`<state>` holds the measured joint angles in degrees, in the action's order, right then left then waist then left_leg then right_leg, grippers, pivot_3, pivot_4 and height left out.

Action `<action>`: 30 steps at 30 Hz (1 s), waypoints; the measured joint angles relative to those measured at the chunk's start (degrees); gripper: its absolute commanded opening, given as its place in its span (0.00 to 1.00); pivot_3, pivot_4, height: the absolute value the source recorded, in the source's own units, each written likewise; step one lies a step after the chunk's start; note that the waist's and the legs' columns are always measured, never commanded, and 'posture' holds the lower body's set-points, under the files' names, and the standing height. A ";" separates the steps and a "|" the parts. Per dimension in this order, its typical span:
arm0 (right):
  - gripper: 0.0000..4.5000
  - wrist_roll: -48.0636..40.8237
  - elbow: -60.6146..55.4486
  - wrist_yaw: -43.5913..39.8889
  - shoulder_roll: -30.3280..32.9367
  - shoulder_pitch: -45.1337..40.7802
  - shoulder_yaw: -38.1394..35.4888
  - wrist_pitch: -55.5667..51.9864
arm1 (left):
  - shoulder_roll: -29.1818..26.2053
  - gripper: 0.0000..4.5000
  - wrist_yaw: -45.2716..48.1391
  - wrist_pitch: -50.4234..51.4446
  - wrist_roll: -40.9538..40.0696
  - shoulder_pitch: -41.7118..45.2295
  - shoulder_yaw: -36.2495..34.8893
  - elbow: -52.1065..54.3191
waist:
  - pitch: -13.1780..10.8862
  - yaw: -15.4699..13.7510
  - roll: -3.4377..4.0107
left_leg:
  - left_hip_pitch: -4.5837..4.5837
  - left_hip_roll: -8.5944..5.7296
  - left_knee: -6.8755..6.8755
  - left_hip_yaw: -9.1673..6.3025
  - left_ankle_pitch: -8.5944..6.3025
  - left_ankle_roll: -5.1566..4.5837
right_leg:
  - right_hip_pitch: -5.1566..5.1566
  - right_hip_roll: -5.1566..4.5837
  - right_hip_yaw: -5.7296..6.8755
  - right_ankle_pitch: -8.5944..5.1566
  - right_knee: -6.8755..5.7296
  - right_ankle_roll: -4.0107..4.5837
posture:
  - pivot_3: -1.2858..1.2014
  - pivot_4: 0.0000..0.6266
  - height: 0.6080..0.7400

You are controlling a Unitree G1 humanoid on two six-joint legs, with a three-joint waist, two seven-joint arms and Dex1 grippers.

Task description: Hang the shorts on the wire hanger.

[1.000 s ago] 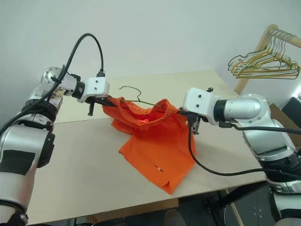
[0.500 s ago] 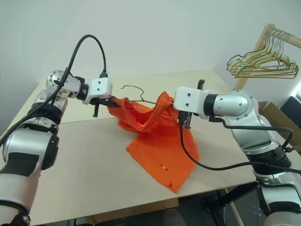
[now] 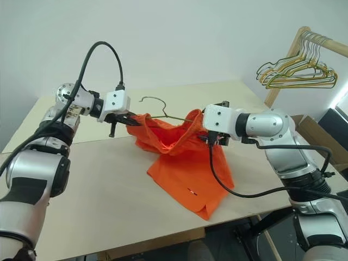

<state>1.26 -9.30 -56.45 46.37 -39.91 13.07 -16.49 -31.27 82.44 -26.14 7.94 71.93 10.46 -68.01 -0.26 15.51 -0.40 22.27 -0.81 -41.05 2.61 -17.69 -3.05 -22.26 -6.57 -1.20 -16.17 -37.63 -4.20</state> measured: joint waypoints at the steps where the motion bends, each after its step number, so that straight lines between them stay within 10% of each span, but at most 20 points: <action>1: 0.97 -0.37 0.15 -0.27 -0.15 0.00 -0.03 -0.22 | 0.04 0.00 0.18 0.01 -0.21 0.00 -0.24 0.03 | 0.00 0.03 0.00 | 0.00 0.00 0.00 0.00 0.00 0.00 | 0.00 0.00 0.00 0.00 0.00 0.00 | 0.40 0.00 1.00; 8: 0.93 -5.21 0.81 -2.08 -2.84 -1.15 -0.45 -7.54 | 0.01 0.00 1.47 -1.65 -0.37 -0.10 -0.35 1.05 | 0.00 0.61 0.00 | 0.00 -0.02 0.00 -0.05 0.00 0.00 | 0.02 -0.02 0.00 0.00 -0.01 0.00 | 0.40 0.00 1.00; 21: 0.01 -10.61 -0.51 -4.21 -2.29 -2.64 -2.40 -17.51 | 0.30 0.00 1.05 -3.54 -0.45 -0.50 -0.45 1.05 | 0.00 1.08 0.00 | 0.01 -0.04 0.01 -0.13 -0.01 -0.01 | 0.02 -0.04 0.01 0.00 -0.03 -0.01 | 0.40 0.00 1.00; 24: 0.00 -10.46 -0.82 -4.34 -2.19 -2.64 -2.36 -17.41 | 0.32 0.00 1.07 -3.09 -0.58 -0.50 -0.55 1.05 | 0.00 1.09 0.00 | 0.01 -0.04 0.01 -0.13 -0.01 -0.01 | 0.02 -0.04 0.01 0.00 -0.03 -0.01 | 0.40 0.00 1.00; 30: 0.00 -10.79 -0.68 -4.51 -2.19 -2.64 -2.43 -17.62 | 0.65 0.37 2.41 1.58 -2.52 -0.42 -1.92 0.92 | 0.00 1.10 0.00 | 0.01 -0.07 0.01 -0.14 -0.01 -0.01 | 0.01 -0.06 0.01 -0.01 -0.05 -0.01 | 0.40 0.00 1.00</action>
<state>-9.53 -9.98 -60.96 44.18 -42.55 10.65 -34.11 -30.61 84.85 -24.56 5.42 71.51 8.54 -67.10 -0.26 16.61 -0.40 22.28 -0.88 -41.04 2.47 -17.70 -3.06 -22.25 -6.63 -1.19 -16.18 -37.68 -4.21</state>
